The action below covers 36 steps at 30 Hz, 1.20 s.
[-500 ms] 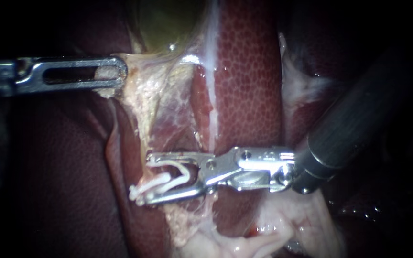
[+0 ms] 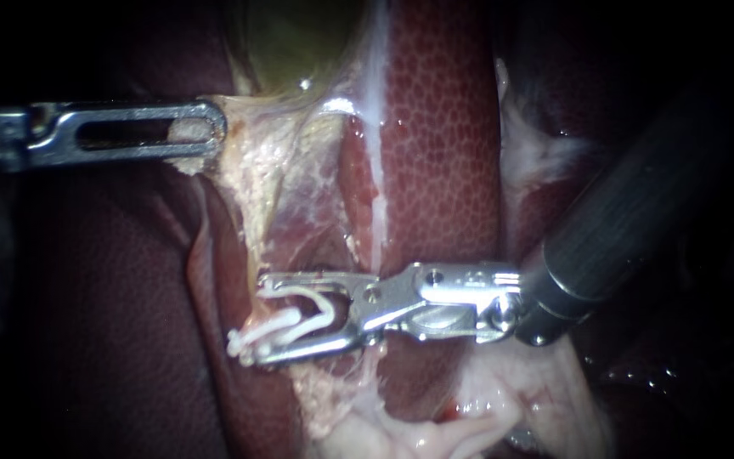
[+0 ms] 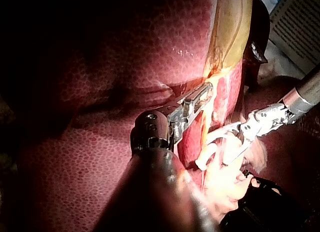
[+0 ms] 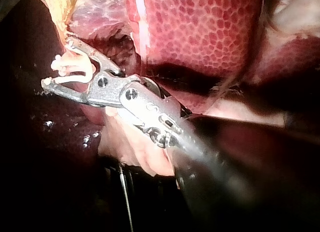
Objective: Clipping third clip left tube
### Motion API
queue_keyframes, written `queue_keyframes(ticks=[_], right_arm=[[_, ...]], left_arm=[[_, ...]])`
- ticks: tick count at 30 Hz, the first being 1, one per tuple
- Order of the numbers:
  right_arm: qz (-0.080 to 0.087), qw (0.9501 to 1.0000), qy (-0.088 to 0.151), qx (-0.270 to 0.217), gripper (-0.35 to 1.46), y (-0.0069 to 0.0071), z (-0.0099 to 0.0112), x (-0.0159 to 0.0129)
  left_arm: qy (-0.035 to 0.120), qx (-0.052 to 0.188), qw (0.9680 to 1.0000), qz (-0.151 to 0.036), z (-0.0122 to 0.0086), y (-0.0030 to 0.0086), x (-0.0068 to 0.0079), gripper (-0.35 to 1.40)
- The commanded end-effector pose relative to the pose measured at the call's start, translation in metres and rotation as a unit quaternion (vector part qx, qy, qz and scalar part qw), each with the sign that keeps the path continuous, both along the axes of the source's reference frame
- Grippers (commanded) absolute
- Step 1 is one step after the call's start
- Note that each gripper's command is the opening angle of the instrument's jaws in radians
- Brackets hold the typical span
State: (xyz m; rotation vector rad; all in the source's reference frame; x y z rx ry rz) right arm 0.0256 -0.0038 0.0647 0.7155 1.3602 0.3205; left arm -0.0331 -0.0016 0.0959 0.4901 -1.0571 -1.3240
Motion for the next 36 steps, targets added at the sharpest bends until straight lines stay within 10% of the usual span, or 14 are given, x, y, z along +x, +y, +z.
queue_keyframes(ticks=[1, 36], right_arm=[[0.000, 1.0000, 0.000, 0.000, 0.59, 0.0000, 0.0000, 0.0000], [0.005, 0.9999, -0.002, 0.009, 0.60, 0.0031, -0.0009, -0.0027]], left_arm=[[0.000, 0.000, 1.0000, 0.000, 0.0000, 0.0000, 0.0000, -0.15], [0.001, 0.000, 1.0000, -0.001, -0.0006, -0.0002, -0.0001, -0.15]])
